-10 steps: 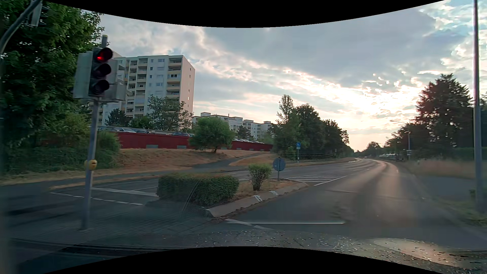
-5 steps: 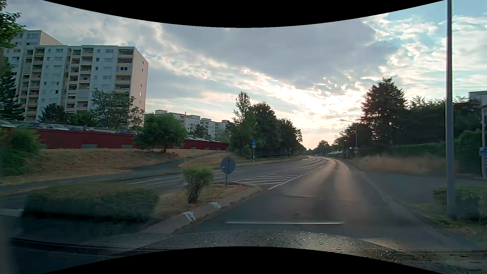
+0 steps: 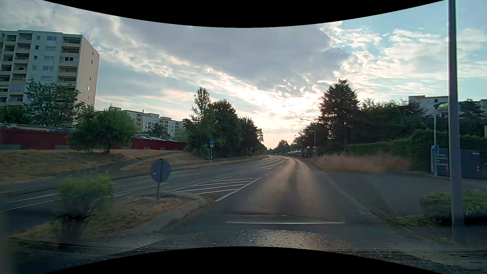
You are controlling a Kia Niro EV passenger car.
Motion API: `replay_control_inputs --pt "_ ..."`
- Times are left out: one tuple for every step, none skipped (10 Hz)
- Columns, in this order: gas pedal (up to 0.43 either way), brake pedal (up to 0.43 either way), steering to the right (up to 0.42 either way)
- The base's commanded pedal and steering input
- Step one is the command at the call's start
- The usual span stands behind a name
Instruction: Follow the waypoints while adhering to traffic rules and regulations
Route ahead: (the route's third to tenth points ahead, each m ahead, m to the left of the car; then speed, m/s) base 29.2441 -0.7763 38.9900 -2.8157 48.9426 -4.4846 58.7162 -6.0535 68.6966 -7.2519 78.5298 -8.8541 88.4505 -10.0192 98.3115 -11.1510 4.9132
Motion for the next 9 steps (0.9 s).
replay_control_inputs --pt "0.248 0.0 0.245" --pt "0.248 0.0 0.218" --pt "0.248 0.0 0.182" --pt "0.248 0.0 0.143" --pt "0.248 0.0 0.106" --pt "0.248 0.0 0.079" --pt "0.248 0.0 0.063" --pt "0.248 0.0 0.041" --pt "0.248 0.0 0.022"
